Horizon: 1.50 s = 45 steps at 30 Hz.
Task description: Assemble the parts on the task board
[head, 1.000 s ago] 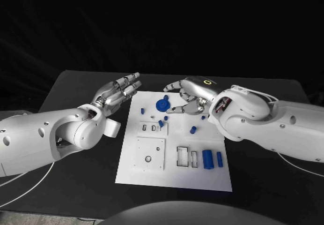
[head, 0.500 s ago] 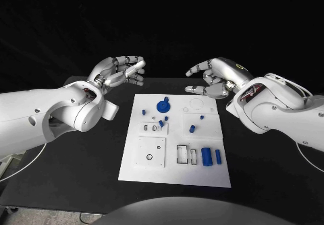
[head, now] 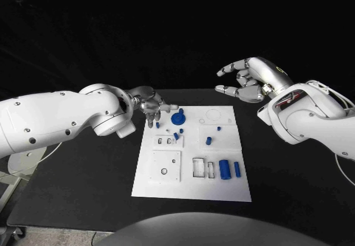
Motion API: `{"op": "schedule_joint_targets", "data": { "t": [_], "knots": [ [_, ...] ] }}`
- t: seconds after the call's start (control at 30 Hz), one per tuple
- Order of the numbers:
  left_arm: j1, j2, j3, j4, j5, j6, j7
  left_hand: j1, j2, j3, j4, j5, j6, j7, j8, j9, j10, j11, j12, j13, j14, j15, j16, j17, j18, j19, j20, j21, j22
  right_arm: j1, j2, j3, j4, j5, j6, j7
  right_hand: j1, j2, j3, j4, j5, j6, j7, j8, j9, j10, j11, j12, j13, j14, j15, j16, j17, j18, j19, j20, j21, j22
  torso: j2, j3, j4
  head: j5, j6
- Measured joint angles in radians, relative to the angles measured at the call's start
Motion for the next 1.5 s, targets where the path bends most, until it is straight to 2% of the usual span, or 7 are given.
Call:
{"op": "schedule_joint_targets", "data": {
  "t": [0.07, 0.17, 0.27, 0.4, 0.57, 0.77, 1.5],
  "knots": [
    [0.0, 0.014, -0.001, -0.003, -0.051, 0.058, -0.062, -0.003, 0.003, -0.009, 0.001, 0.02, 0.037, -0.009, 0.027, 0.019, 0.113, -0.008, 0.223, 0.209, 0.134, -0.011, 0.148, 0.259, 0.0, 0.03, -0.009, 0.107, 0.121, 0.0, -0.011, -0.001, 0.002, 0.003, -0.001, 0.002, 0.0, 0.0, 0.0, 0.0, 0.001, 0.001, 0.001, 0.0, 0.0, 0.0, 0.0, 0.0, 0.0, 0.0, 0.0, 0.0, 0.0, 0.0, 0.0, 0.0, 0.0, 0.0, -0.002, 0.0013, -0.0018, -0.001, 0.0],
    [0.0, 0.027, -0.001, -0.002, -0.1, 0.101, -0.12, -0.003, 0.003, -0.024, 0.007, 0.071, 0.087, -0.032, 0.091, 0.068, 0.27, -0.016, 0.496, 0.469, 0.306, -0.026, 0.311, 0.587, -0.047, 0.137, -0.021, 0.361, 0.457, -0.001, -0.024, -0.001, 0.003, 0.005, 0.001, 0.002, 0.004, 0.004, 0.0, 0.0, 0.005, 0.008, 0.001, 0.0, -0.001, 0.0, 0.0, 0.0, 0.0, 0.0, 0.0, 0.0, 0.0, 0.0, 0.0, 0.0, 0.0, 0.0, -0.004, 0.0031, -0.0043, -0.003, 0.0],
    [0.0, 0.043, -0.001, 0.0, -0.138, 0.124, -0.165, -0.015, 0.003, -0.037, 0.004, 0.098, 0.116, -0.051, 0.148, 0.12, 0.368, -0.031, 0.636, 0.51, 0.406, -0.039, 0.381, 0.679, -0.063, 0.213, -0.033, 0.501, 0.662, -0.001, -0.031, -0.003, 0.002, 0.007, 0.007, 0.001, 0.005, 0.005, 0.0, 0.0, 0.017, 0.024, 0.001, 0.0, -0.001, 0.0, 0.0, 0.0, 0.0, 0.0, 0.0, 0.0, 0.0, 0.0, 0.0, 0.0, -0.008, 0.0, -0.006, 0.0048, -0.005, -0.004, 0.0],
    [0.0, 0.064, -0.001, -0.002, -0.176, 0.15, -0.212, -0.04, 0.013, -0.052, 0.002, 0.101, 0.135, -0.07, 0.201, 0.181, 0.394, -0.052, 0.754, 0.518, 0.418, -0.052, 0.419, 0.685, -0.079, 0.267, -0.049, 0.571, 0.777, -0.002, -0.033, -0.005, -0.001, 0.012, 0.02, -0.003, -0.002, 0.012, 0.0, 0.0, 0.021, 0.031, 0.001, 0.004, -0.002, 0.0, 0.0, -0.004, 0.0, 0.0, 0.0, -0.004, 0.001, 0.0, 0.0, 0.0, -0.012, 0.0, -0.007, 0.0056, -0.0049, -0.006, 0.0],
    [0.0, 0.1, -0.001, -0.029, -0.21, 0.188, -0.261, -0.041, 0.014, -0.052, 0.002, 0.161, 0.147, -0.083, 0.259, 0.268, 0.389, -0.069, 0.781, 0.518, 0.418, -0.07, 0.421, 0.685, -0.117, 0.356, -0.066, 0.647, 0.862, -0.003, -0.034, -0.01, -0.007, 0.02, 0.041, -0.009, -0.003, 0.021, 0.001, 0.001, 0.021, 0.031, 0.002, 0.004, -0.004, 0.0, 0.0, -0.004, 0.001, 0.0, 0.0, -0.004, 0.001, 0.0, 0.0, 0.0, -0.013, 0.001, -0.008, 0.0056, -0.0031, -0.005, 0.0],
    [-0.001, 0.141, -0.001, -0.067, -0.244, 0.212, -0.301, -0.04, 0.025, -0.052, 0.002, 0.164, 0.134, -0.095, 0.32, 0.374, 0.389, -0.08, 0.781, 0.518, 0.419, -0.081, 0.421, 0.685, -0.117, 0.374, -0.08, 0.659, 0.863, -0.009, -0.031, -0.018, -0.016, 0.032, 0.074, -0.02, -0.002, 0.029, 0.001, 0.007, 0.027, 0.034, 0.005, 0.004, -0.006, 0.0, 0.0, -0.008, 0.001, 0.0, 0.0, -0.008, 0.001, 0.0, 0.0, 0.0, -0.019, 0.001, -0.009, 0.0049, -0.0028, 0.002, 0.0],
    [-0.036, 0.274, 0.001, -0.228, -0.182, 0.294, -0.353, -0.03, 0.046, -0.038, -0.006, 0.125, 0.111, -0.1, 0.311, 0.44, 0.389, -0.08, 0.787, 0.518, 0.418, -0.087, 0.421, 0.685, -0.117, 0.357, -0.082, 0.648, 0.863, -0.036, -0.027, -0.022, -0.04, 0.058, 0.139, -0.042, 0.004, 0.036, 0.004, 0.004, 0.04, 0.037, 0.002, 0.004, -0.009, 0.0, 0.0, -0.016, 0.0, -0.004, 0.004, -0.014, 0.0, 0.0, 0.0, 0.0, -0.035, 0.0, -0.011, 0.0066, -0.0044, 0.008, 0.0]
  ]
}}
